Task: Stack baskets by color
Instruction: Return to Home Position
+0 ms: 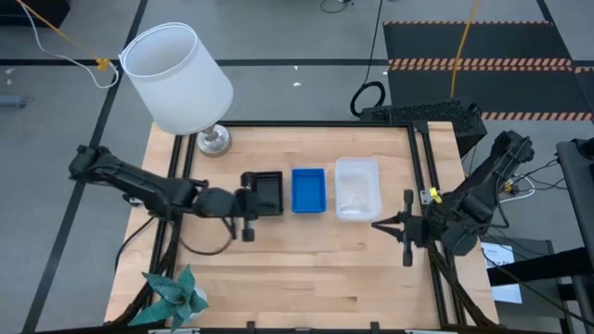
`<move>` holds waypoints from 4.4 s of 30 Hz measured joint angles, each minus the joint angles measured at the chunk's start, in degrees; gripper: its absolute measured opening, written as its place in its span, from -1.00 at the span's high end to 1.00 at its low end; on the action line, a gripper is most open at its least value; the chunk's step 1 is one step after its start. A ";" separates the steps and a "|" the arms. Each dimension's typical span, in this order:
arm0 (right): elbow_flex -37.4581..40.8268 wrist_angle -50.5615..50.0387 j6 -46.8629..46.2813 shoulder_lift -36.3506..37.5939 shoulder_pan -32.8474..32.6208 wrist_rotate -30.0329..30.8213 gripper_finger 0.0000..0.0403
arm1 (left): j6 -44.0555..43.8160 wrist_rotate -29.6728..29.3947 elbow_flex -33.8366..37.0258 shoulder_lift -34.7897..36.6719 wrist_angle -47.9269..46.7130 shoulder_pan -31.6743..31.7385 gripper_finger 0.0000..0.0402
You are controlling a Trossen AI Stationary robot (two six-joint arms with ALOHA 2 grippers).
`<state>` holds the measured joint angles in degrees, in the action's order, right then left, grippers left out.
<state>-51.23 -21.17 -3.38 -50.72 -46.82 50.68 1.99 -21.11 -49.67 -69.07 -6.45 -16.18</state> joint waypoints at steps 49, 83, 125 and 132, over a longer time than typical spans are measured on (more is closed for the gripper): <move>47.30 38.50 16.02 34.42 22.92 -33.05 1.00 | 1.74 10.80 47.00 28.37 41.42 6.84 0.97; 48.89 32.69 15.87 44.86 37.21 -40.19 1.00 | -0.81 10.74 47.49 28.71 41.32 6.84 0.95; 48.93 21.36 18.53 50.64 41.61 -43.53 1.00 | 1.04 10.08 47.49 29.08 39.97 6.82 0.98; 48.93 20.46 14.65 50.09 41.59 -43.58 1.00 | 2.12 10.62 47.47 33.46 38.37 6.82 0.96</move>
<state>-2.31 -0.71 11.27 -0.63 -5.23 7.09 4.11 -10.49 -2.20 -35.61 31.92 -9.37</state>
